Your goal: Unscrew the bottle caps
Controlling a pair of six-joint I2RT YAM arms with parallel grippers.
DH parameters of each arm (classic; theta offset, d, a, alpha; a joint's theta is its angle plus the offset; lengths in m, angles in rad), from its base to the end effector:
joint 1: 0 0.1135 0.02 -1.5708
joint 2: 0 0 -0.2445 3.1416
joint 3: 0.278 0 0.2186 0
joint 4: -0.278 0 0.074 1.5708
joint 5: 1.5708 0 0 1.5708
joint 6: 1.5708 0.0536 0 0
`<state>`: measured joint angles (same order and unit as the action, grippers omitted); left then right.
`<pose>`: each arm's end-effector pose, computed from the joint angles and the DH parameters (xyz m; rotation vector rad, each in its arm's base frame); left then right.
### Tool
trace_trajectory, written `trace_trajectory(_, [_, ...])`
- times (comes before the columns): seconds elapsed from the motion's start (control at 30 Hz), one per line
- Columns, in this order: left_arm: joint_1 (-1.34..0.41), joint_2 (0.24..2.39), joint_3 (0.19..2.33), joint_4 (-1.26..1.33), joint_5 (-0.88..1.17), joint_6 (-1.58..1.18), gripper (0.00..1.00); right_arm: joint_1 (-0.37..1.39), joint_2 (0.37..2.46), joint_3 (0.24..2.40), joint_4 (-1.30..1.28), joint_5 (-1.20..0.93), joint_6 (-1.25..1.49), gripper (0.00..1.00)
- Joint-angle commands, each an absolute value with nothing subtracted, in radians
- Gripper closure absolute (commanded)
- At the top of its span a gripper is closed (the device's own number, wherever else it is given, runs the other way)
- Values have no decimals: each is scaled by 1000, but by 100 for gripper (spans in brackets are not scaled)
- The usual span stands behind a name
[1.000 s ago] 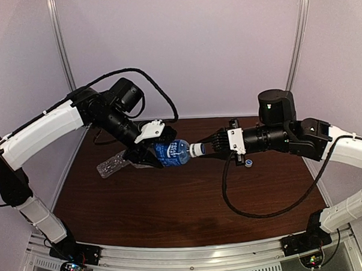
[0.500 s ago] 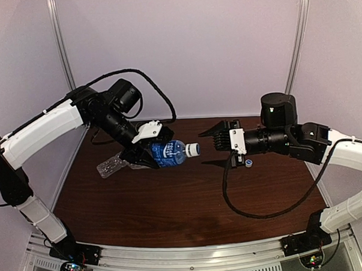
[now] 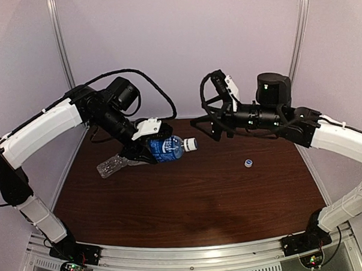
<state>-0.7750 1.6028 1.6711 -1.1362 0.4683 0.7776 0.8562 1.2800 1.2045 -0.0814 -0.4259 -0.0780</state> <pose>0.1918 -0.2217 0.3253 1.9170 1.7270 -0.6134 0.1703 0.2300 0.3725 -1.0932 1.4387 0.9313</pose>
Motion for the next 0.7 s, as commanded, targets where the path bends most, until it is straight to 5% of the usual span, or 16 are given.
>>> trace_trajectory(0.0, [-772, 1590, 1716, -1043, 381, 705, 61, 782, 1376, 1283, -62, -596, 456, 11])
trace_trajectory(0.53, [-772, 1561, 1692, -994, 333, 684, 60, 776, 1411, 1210, -47, -746, 639, 33])
trace_trajectory(0.67, [-773, 1557, 1685, -996, 333, 686, 60, 776, 1422, 1220, -46, -752, 635, 47])
